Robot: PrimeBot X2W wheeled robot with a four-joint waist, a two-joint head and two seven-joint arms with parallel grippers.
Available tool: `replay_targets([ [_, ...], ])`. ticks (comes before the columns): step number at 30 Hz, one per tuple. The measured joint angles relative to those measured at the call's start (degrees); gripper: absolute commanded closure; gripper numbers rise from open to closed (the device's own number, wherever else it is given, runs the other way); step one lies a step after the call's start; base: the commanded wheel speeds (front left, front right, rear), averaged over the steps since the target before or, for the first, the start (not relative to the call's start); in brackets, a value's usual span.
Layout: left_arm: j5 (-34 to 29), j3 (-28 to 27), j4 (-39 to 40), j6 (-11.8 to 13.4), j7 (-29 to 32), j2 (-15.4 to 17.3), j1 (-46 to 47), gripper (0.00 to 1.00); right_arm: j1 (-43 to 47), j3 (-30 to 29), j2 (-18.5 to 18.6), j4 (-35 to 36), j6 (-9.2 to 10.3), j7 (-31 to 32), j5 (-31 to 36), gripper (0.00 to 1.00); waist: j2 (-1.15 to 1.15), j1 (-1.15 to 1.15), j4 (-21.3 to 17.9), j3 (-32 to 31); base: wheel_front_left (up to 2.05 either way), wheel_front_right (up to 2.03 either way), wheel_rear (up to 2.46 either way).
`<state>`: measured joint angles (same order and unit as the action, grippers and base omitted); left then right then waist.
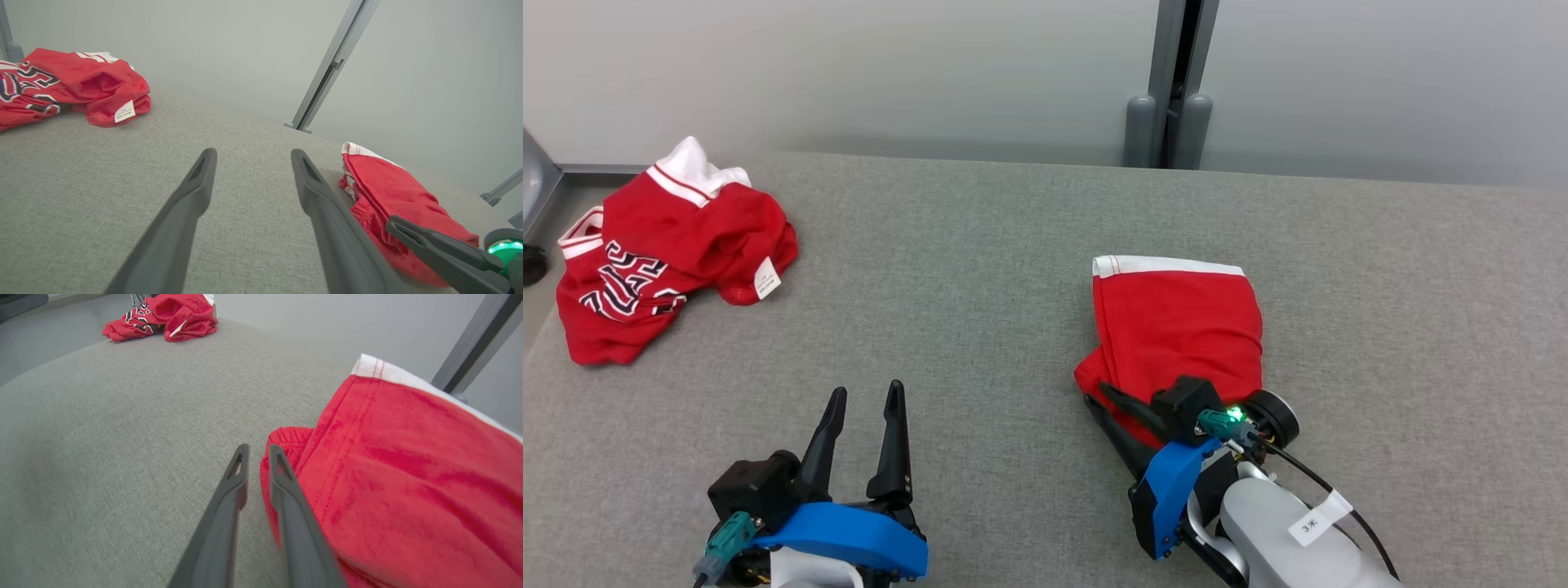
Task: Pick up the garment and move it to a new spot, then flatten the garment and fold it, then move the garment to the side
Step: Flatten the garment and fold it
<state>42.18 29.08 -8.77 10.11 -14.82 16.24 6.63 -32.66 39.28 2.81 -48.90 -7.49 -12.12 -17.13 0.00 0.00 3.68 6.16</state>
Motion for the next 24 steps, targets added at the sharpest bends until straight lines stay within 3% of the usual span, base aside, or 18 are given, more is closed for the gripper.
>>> replay_targets([
  [1,0.0,-0.29,-0.03,0.0,-0.01,0.0,-0.07,0.0,0.05,-0.13,0.01,0.63,0.0,-0.44,-0.27,0.53,0.0,0.0,-0.31,-0.16,0.0,0.0,0.0],
  [3,-0.22,-0.62,-0.09,0.01,-0.02,0.1,-0.1,0.0,0.52,-0.75,0.0,2.09,-0.01,-1.26,-0.67,0.0,0.0,0.0,-0.95,-0.55,0.0,0.0,0.0],
  [9,-1.38,-2.08,-0.45,-0.1,-0.16,0.12,-0.1,0.0,4.53,-6.58,-0.01,7.32,0.0,-2.59,-1.26,0.0,0.0,0.0,-2.84,-2.29,0.0,0.0,0.0],
  [18,-4.9,-5.13,-2.82,-1.7,-0.18,-3.09,-2.96,0.0,15.94,-24.88,0.0,16.17,0.0,-2.93,2.3,0.0,0.0,0.0,-4.77,-5.75,0.0,0.0,0.0],
  [24,-7.91,-8.6,-4.0,-2.75,-0.18,-3.99,-6.67,0.0,24.0,-32.56,0.04,20.8,0.0,-2.92,4.36,0.0,0.0,0.0,-5.73,-6.72,0.0,0.0,0.0],
])
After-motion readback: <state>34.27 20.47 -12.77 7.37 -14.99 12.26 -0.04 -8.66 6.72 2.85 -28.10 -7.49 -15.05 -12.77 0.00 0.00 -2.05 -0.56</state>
